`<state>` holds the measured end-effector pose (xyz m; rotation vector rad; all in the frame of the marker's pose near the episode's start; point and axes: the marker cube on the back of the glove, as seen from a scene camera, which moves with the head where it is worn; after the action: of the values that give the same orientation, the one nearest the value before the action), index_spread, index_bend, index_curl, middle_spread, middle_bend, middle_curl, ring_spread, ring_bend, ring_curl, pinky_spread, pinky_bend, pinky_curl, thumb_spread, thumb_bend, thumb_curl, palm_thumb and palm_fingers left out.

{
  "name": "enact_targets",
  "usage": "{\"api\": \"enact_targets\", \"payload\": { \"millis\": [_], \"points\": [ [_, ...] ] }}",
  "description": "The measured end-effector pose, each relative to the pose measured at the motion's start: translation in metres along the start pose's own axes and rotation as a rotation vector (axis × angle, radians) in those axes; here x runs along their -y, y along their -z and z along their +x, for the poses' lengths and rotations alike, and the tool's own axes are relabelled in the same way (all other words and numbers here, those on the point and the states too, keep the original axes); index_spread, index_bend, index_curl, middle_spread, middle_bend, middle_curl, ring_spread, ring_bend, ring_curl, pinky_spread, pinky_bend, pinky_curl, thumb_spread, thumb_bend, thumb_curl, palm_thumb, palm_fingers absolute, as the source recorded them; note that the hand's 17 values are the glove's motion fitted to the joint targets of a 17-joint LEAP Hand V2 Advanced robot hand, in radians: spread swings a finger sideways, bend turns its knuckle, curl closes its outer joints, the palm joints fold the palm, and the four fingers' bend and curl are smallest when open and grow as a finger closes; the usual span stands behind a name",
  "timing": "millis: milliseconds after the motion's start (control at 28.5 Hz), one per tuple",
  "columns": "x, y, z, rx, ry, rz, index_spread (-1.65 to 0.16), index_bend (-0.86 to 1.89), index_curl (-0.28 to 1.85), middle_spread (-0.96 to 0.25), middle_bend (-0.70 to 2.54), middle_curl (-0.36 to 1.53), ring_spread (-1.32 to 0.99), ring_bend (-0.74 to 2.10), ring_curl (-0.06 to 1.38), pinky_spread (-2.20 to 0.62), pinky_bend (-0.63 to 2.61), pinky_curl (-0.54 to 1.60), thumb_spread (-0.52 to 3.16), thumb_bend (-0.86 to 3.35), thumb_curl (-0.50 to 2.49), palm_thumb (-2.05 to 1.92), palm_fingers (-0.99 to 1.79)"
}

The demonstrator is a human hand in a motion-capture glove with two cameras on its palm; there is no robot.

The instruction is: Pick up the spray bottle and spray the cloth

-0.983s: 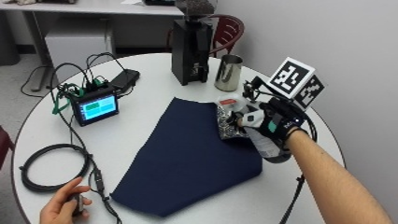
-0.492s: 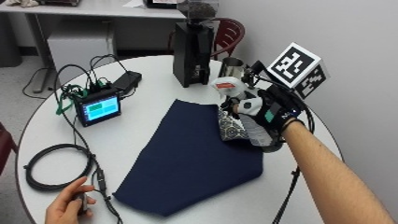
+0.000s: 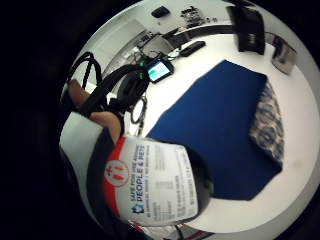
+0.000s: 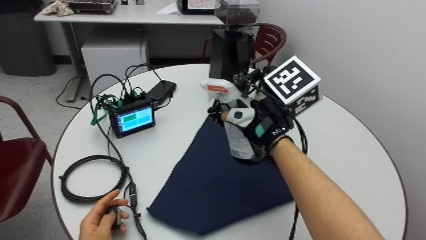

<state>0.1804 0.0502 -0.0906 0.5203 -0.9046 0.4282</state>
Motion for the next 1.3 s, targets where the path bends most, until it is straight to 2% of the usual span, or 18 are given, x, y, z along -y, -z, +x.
{"api": "enact_targets", "payload": {
  "millis": [211,527,948,1299],
  "points": [
    [0.014,-0.027,-0.010,0.089,0.068,0.022,-0.25,0.15,0.43,-0.11,0.49,0.51,-0.13,0.60,0.45,-0.03,0.33,0.38,0.66,-0.03,0.65,1.00,1.19],
    [0.016,-0.052,0.009,0.214,0.070,0.087,-0.25,0.15,0.43,-0.11,0.48,0.51,-0.13,0.59,0.45,-0.03,0.32,0.37,0.66,-0.03,0.64,1.01,1.18],
    [0.012,-0.087,0.022,0.238,0.066,0.124,-0.25,0.14,0.42,-0.11,0.46,0.50,-0.13,0.58,0.44,-0.04,0.32,0.37,0.67,-0.03,0.64,1.01,1.18],
    [0.010,-0.104,0.037,0.243,0.061,0.081,-0.26,0.15,0.42,-0.13,0.45,0.50,-0.13,0.56,0.44,-0.05,0.33,0.38,0.65,-0.03,0.64,1.01,1.17]
  ]
}}
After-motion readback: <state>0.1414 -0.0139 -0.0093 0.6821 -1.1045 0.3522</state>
